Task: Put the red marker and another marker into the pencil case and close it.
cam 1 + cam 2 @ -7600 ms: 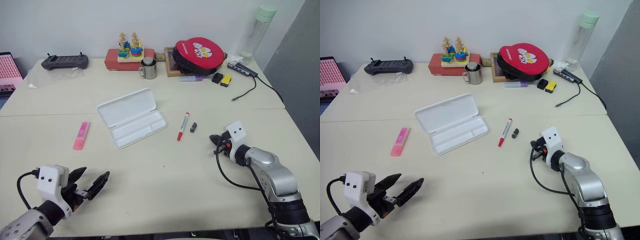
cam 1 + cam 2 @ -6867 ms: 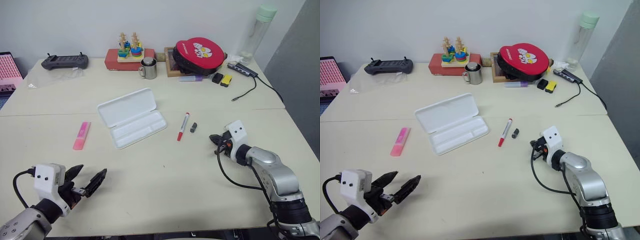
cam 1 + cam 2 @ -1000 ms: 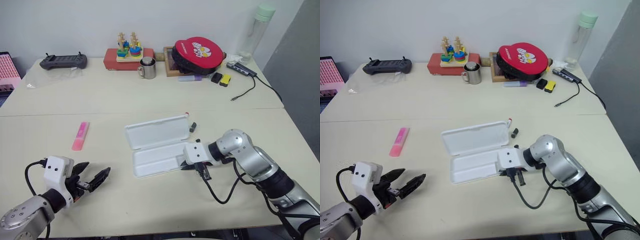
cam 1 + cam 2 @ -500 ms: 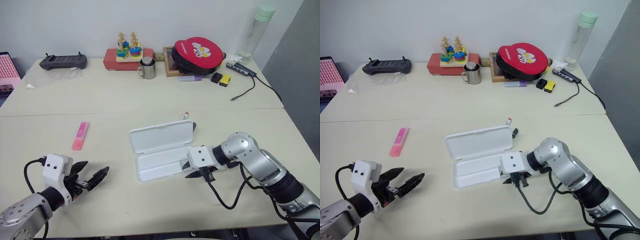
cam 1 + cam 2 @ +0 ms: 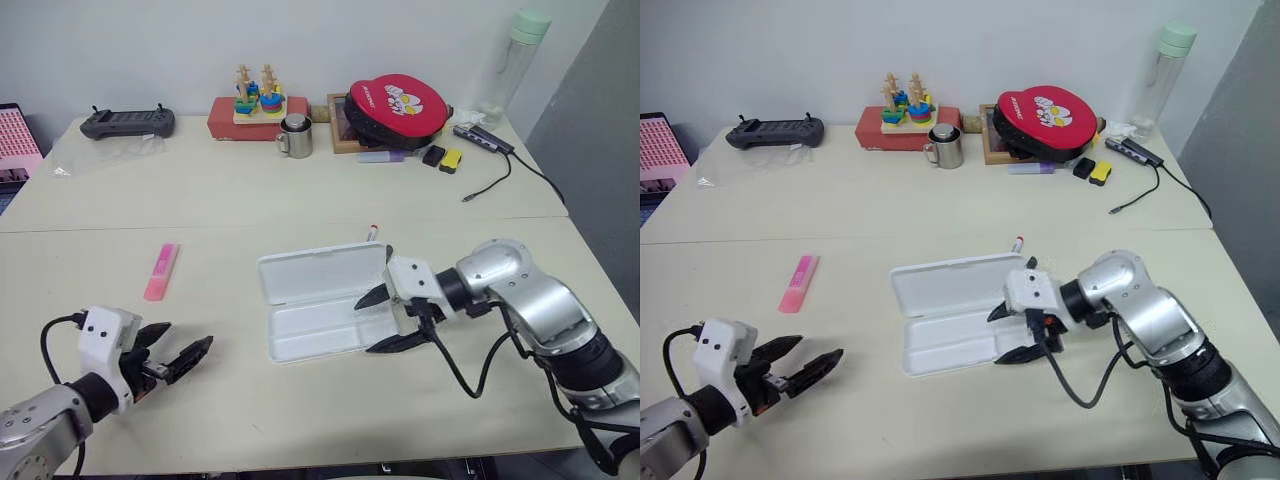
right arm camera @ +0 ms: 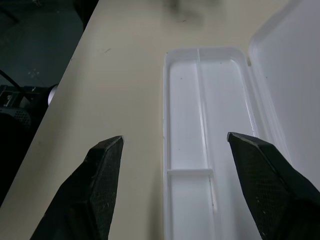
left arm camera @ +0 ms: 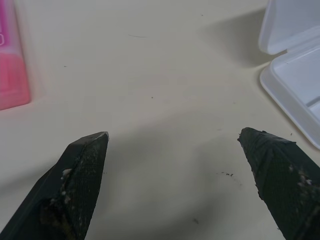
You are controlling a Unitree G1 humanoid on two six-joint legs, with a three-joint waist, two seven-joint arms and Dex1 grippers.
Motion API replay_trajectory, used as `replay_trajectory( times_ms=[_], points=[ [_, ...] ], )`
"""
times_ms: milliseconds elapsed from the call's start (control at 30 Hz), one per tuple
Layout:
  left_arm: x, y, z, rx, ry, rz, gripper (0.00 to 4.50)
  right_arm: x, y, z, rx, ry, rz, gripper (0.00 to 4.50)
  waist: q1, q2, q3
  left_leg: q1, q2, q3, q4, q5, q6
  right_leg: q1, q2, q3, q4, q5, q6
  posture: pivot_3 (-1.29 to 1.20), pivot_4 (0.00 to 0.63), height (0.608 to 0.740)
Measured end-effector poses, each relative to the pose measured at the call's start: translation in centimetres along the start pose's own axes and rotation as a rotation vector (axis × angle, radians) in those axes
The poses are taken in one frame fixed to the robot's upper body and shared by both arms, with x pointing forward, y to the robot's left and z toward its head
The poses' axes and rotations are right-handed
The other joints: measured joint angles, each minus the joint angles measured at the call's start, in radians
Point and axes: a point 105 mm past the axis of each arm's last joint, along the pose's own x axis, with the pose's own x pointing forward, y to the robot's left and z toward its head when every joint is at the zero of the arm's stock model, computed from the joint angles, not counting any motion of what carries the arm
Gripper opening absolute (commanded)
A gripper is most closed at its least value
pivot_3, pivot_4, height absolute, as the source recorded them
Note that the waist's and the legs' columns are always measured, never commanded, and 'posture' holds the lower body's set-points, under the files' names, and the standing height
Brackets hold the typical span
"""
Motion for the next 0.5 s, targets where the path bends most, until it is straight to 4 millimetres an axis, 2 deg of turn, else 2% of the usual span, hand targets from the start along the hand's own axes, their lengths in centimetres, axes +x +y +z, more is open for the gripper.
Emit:
replay_trajectory(
  times_ms=[200, 333, 500],
  points=[
    [-0.1, 0.4, 0.1, -0.027, 0.018, 0.016, 4.50, -0.6, -0.4, 0.8, 0.019, -0.054, -0.050, 3.65, 0.000, 0.000, 0.000, 0.000, 0.000, 0.000, 0.000, 0.000, 0.000, 0.000, 0.000, 0.000, 0.001, 0.000, 0.000, 0.00, 0.150, 0.740],
    [-0.3, 1.2, 1.1, -0.020, -0.012, 0.061, 4.50, -1.3, -1.4, 2.1, 0.035, -0.135, -0.128, 3.65, 0.000, 0.000, 0.000, 0.000, 0.000, 0.000, 0.000, 0.000, 0.000, 0.000, 0.000, 0.000, 0.001, 0.000, 0.000, 0.00, 0.150, 0.740],
    [-0.1, 1.7, 1.4, -0.015, -0.027, 0.102, 4.50, -1.6, -1.6, 2.2, 0.049, -0.147, -0.150, 3.65, 0.000, 0.000, 0.000, 0.000, 0.000, 0.000, 0.000, 0.000, 0.000, 0.000, 0.000, 0.000, 0.000, 0.000, 0.000, 0.00, 0.150, 0.740]
  ],
)
